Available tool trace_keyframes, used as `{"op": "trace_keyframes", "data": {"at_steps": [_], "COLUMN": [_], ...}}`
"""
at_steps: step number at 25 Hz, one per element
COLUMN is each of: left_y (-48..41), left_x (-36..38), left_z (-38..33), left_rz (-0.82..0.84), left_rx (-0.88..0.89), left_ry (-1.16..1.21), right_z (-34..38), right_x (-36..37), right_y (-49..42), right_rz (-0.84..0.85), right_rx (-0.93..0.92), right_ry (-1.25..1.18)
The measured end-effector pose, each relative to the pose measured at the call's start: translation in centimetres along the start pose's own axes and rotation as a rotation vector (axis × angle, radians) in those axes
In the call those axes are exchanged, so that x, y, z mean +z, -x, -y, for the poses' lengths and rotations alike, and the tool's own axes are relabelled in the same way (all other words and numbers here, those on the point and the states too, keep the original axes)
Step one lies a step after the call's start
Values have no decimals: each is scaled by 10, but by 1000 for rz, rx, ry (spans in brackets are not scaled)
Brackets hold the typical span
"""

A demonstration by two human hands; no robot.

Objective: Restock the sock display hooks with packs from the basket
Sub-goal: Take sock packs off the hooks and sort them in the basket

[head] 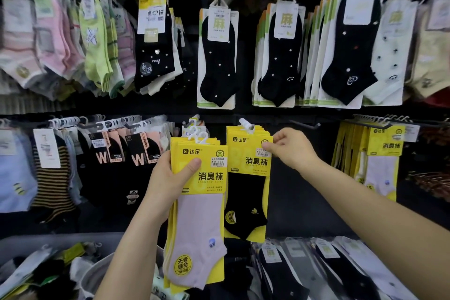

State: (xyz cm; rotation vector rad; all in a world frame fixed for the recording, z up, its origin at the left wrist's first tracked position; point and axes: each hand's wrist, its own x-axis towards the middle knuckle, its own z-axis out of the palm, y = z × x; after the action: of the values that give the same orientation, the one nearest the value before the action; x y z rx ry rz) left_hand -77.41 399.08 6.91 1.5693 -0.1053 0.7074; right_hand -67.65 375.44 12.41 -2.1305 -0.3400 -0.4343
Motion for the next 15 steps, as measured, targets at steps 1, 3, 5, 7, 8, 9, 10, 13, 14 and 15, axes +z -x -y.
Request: {"op": "trace_keyframes", "data": {"at_steps": [1, 3, 5, 7, 8, 9, 10, 13, 14, 15], "left_y": [1, 2, 3, 4, 5, 6, 7, 8, 9, 9], "left_x": [-1, -2, -4, -6, -6, -5, -3, 3, 6, 8], "left_z": [0, -1, -3, -5, -5, -5, -6, -5, -6, -7], "left_rz": [3, 6, 7, 18, 25, 29, 32, 46, 54, 63], "left_rx": [-1, 1, 7, 18, 16, 9, 3, -1, 1, 5], "left_ry": [-5, -19, -20, -11, -8, -3, 0, -8, -6, 5], "right_z": [-4, -13, -17, -17, -16, -15, -14, -14, -12, -10], "right_x": [3, 10, 11, 10, 11, 13, 16, 18, 15, 12], "right_y": [4, 13, 18, 19, 20, 21, 21, 23, 24, 27], "right_rz": [34, 103, 109, 81, 81, 88, 99, 32, -58, -148], "right_rx": [46, 100, 97, 78, 80, 87, 99, 133, 143, 128], "right_ry": [-38, -100, -146, -144, -141, -137, -130, -77, -58, -58]}}
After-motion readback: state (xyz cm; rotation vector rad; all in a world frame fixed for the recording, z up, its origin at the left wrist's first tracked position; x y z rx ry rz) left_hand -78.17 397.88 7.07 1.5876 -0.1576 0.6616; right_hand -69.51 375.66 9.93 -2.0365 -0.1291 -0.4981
